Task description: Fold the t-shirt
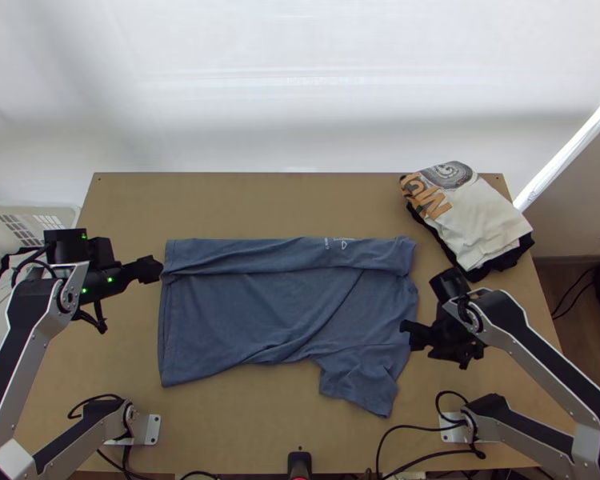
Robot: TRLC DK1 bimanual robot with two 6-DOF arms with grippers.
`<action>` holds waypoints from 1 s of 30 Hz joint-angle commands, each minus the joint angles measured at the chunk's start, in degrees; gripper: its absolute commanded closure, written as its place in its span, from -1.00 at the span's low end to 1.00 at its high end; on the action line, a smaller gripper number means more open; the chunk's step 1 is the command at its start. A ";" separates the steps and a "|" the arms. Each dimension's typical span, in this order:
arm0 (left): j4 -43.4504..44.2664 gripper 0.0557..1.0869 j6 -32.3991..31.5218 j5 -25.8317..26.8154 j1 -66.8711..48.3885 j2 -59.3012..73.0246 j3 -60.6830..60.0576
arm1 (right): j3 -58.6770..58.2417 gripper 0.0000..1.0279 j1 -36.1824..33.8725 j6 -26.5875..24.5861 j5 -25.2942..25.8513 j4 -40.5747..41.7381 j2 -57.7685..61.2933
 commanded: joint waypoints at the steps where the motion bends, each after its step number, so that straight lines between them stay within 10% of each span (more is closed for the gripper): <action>1: -0.75 -0.90 0.18 0.47 -0.51 -0.94 0.70 | -1.13 -0.02 1.53 -0.45 -0.28 1.10 2.49; 17: -1.89 -0.90 0.71 0.30 -0.95 -0.50 1.14 | -2.89 0.21 5.75 0.43 -0.72 5.93 7.24; 26: -18.50 -0.90 17.59 -3.30 -6.84 0.12 2.81 | -3.86 0.44 6.72 0.43 -0.63 8.13 8.38; 30: -27.47 -0.90 24.71 -5.85 -9.13 1.35 3.51 | -3.77 0.94 6.72 -0.10 -0.55 8.22 8.03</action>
